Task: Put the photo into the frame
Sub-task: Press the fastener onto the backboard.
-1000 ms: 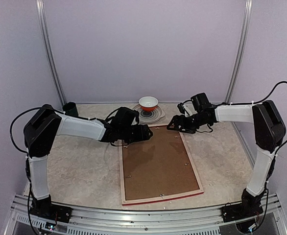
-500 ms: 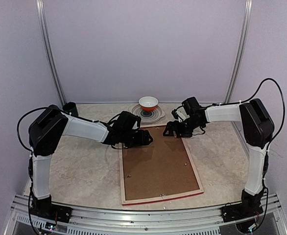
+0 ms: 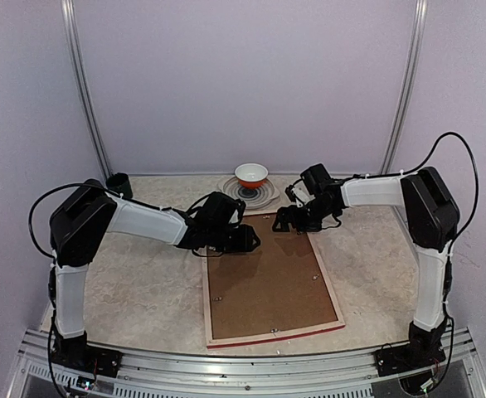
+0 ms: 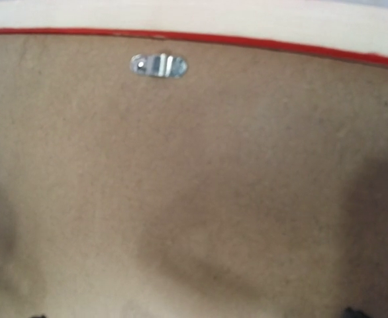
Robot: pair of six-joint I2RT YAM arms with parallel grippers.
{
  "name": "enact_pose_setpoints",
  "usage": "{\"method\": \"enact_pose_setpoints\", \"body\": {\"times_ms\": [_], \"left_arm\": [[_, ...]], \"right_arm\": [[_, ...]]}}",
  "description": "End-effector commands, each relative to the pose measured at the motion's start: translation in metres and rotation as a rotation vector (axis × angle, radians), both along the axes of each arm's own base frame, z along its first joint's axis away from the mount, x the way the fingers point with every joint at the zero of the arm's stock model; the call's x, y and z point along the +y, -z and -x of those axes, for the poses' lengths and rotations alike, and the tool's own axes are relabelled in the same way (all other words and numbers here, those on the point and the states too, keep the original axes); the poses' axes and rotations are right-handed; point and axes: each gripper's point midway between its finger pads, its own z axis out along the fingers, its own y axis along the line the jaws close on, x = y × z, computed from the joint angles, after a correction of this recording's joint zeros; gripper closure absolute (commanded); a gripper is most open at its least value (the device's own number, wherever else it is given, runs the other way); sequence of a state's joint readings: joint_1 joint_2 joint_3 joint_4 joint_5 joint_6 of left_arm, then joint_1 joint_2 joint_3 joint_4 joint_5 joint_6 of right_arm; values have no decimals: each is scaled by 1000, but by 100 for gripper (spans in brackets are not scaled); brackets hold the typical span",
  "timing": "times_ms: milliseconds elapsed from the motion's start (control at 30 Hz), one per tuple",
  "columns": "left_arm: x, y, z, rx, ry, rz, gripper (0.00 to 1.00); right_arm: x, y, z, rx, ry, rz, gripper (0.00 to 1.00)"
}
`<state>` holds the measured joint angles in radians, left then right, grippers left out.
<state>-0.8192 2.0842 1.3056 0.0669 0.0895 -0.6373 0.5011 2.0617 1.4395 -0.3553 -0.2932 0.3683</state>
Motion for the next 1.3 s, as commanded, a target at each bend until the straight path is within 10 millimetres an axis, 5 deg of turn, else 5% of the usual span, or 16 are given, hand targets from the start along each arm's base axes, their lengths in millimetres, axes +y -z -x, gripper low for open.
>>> {"method": "enact_pose_setpoints", "body": {"times_ms": [0, 200, 333, 733, 1267], "left_arm": [[2, 0, 4, -20, 10, -15, 56], [9, 2, 3, -25, -13, -25, 74], [10, 4, 4, -24, -18, -27, 75], [15, 6, 11, -21, -28, 3, 75], [23, 7, 8, -19, -52, 5, 75]], "right_arm": [[1, -26, 8, -44, -22, 15, 3], [-4, -48, 13, -78, -33, 26, 3], [-1, -52, 15, -80, -46, 8, 7], [7, -3, 11, 33, -41, 65, 28], [-30, 24, 17, 45, 20, 260, 37]]}}
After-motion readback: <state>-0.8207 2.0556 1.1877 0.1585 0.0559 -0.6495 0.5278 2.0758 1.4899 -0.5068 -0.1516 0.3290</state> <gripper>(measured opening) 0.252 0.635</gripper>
